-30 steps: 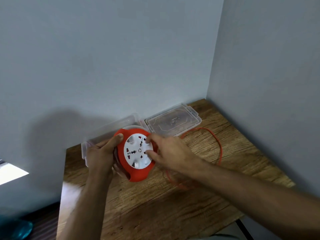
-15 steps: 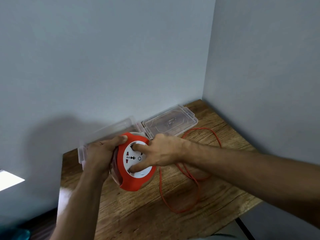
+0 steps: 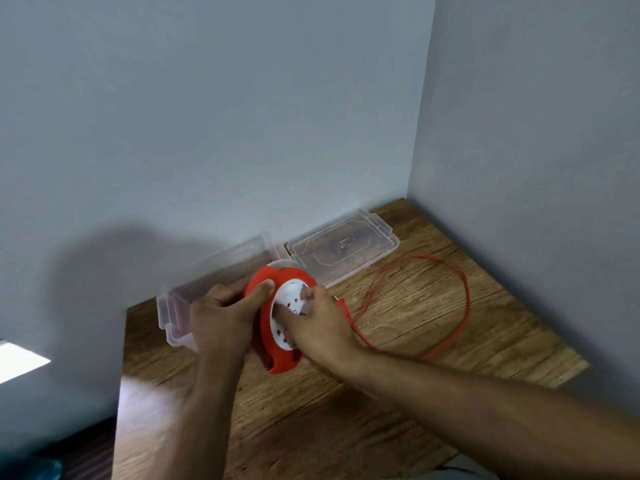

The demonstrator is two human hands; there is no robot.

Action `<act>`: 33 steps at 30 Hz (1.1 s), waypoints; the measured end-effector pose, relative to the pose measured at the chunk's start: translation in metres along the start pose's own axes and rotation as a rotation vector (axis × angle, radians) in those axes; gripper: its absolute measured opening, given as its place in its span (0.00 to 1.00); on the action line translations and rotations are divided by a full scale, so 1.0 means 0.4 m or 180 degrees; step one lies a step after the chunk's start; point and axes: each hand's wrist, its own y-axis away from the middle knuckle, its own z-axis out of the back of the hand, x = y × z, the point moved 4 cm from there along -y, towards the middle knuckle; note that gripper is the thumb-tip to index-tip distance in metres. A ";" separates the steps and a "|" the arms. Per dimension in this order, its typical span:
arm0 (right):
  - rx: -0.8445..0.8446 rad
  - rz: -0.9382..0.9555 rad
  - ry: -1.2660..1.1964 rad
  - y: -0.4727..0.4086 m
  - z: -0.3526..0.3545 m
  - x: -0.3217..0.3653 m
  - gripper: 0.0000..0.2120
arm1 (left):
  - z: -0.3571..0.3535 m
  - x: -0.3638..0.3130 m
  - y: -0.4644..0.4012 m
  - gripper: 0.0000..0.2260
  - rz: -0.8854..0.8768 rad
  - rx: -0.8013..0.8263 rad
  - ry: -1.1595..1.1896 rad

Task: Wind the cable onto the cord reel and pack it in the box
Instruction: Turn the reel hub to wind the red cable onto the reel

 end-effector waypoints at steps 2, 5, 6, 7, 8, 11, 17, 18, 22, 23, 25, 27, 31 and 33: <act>0.0404 -0.1156 -0.0963 -0.002 -0.019 -0.008 0.27 | -0.009 -0.005 0.014 0.06 -0.0293 -0.0044 -0.0321; 0.0839 -0.1348 -0.1139 -0.012 -0.001 0.005 0.24 | -0.002 0.003 0.013 0.08 -0.0141 -0.0328 -0.0288; 0.0890 -0.1187 -0.1004 -0.016 0.010 0.006 0.22 | 0.002 0.008 0.008 0.08 0.0049 -0.0385 -0.0157; 0.0855 -0.0882 -0.0653 -0.021 0.026 0.008 0.20 | 0.007 0.013 0.002 0.08 0.0216 -0.0402 0.0028; 0.0697 -0.0407 -0.0051 -0.026 0.045 0.011 0.18 | 0.014 0.016 -0.005 0.06 0.0322 -0.0384 0.0220; 0.0032 0.2055 0.2486 -0.028 0.095 0.036 0.15 | 0.038 0.011 -0.027 0.04 0.0552 -0.0301 0.0492; 0.1279 0.4239 0.4013 -0.015 0.092 0.044 0.33 | 0.046 0.004 -0.053 0.07 0.0846 0.0299 0.0116; 0.1322 0.4325 0.4052 -0.015 0.088 0.056 0.34 | 0.045 0.001 -0.055 0.08 0.0869 0.0388 0.0063; 0.1271 0.4366 0.4451 -0.016 0.067 0.092 0.33 | 0.030 -0.017 -0.053 0.05 0.0706 0.0398 0.0061; 0.1235 0.4364 0.4470 -0.012 0.066 0.099 0.32 | 0.026 -0.023 -0.048 0.05 0.0684 0.0344 0.0132; 0.1077 0.4468 0.4454 -0.005 0.065 0.104 0.32 | 0.023 -0.029 -0.037 0.07 0.0630 0.0214 0.0381; 0.0773 0.4496 0.4397 -0.005 0.062 0.105 0.32 | 0.024 -0.032 -0.028 0.05 0.0535 0.0150 0.0497; 0.0229 0.3136 0.3317 -0.020 0.051 0.106 0.30 | 0.022 -0.047 -0.010 0.03 0.0151 0.0036 0.0424; -0.0126 0.2123 0.2154 -0.020 0.050 0.090 0.31 | 0.018 -0.059 -0.002 0.07 -0.0131 -0.0045 0.0324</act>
